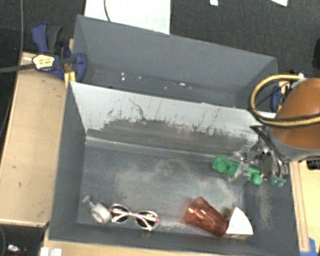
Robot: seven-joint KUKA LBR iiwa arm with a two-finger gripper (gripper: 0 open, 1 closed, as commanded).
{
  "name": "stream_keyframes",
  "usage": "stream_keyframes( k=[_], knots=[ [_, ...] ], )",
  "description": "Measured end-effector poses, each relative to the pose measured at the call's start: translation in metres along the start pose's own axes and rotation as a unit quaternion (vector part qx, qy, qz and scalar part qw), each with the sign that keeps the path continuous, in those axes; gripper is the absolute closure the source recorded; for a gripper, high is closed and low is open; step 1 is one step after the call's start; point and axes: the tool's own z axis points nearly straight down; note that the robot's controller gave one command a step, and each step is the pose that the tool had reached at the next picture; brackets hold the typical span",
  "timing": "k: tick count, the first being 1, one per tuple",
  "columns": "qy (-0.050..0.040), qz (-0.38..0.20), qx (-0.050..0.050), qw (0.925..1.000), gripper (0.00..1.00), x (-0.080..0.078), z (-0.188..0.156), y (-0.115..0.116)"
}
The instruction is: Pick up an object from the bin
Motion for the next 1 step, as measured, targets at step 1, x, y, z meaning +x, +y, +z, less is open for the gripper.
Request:
stream_keyframes(
  k=[1],
  knots=[
    [-0.0017,0.0,0.0,1.0,1.0,-0.0007,-0.0043,0.0001]
  ],
)
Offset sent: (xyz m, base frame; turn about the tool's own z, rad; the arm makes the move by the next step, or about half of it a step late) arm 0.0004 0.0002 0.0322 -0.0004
